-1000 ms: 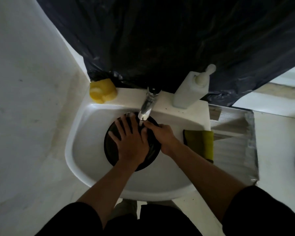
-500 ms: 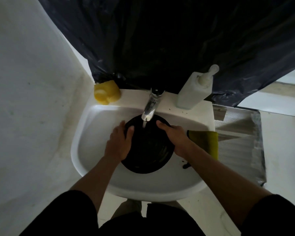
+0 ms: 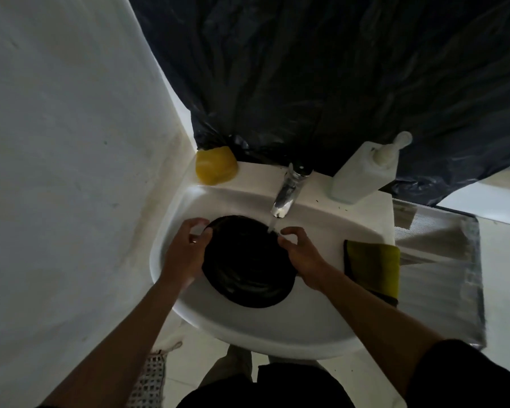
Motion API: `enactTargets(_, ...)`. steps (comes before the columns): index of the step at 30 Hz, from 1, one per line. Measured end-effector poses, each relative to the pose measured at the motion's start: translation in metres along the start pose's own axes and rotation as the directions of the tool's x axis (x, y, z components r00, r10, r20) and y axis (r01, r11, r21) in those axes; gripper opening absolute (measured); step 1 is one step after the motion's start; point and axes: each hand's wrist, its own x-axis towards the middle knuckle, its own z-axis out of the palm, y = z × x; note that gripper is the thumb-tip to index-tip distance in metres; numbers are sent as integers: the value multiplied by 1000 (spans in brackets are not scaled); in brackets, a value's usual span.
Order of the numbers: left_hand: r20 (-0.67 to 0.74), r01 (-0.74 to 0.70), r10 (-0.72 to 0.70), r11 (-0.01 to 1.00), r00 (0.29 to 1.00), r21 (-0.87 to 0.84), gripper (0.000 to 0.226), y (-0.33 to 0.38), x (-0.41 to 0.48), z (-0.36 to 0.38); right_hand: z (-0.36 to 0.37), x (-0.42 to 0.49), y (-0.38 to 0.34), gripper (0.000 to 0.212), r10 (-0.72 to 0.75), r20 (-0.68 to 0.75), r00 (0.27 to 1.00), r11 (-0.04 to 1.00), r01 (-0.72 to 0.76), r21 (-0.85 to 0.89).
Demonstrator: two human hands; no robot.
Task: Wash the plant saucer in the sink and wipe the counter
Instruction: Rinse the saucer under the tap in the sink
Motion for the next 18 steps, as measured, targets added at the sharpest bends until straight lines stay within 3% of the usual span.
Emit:
enactTargets(3,-34,-12,11,1000,999,-26,14,2,-2,-14,11,4,1,8,9,-14,1000,1000,-9,-3)
enactTargets(7,-88,8,-12,999,996,-48,23,0,-9,-25,13,7,-8,11,81,46,996,988,-87,131)
enactTargets(12,-40,203,-221,945,975,-257,37,-7,-17,-25,7,10,-20,13,137,66,988,906,-152,395)
enactTargets(18,28,287,-289,925,957,-248,48,-17,-28,-16,5,19,-27,30,93,6,996,929,-89,359)
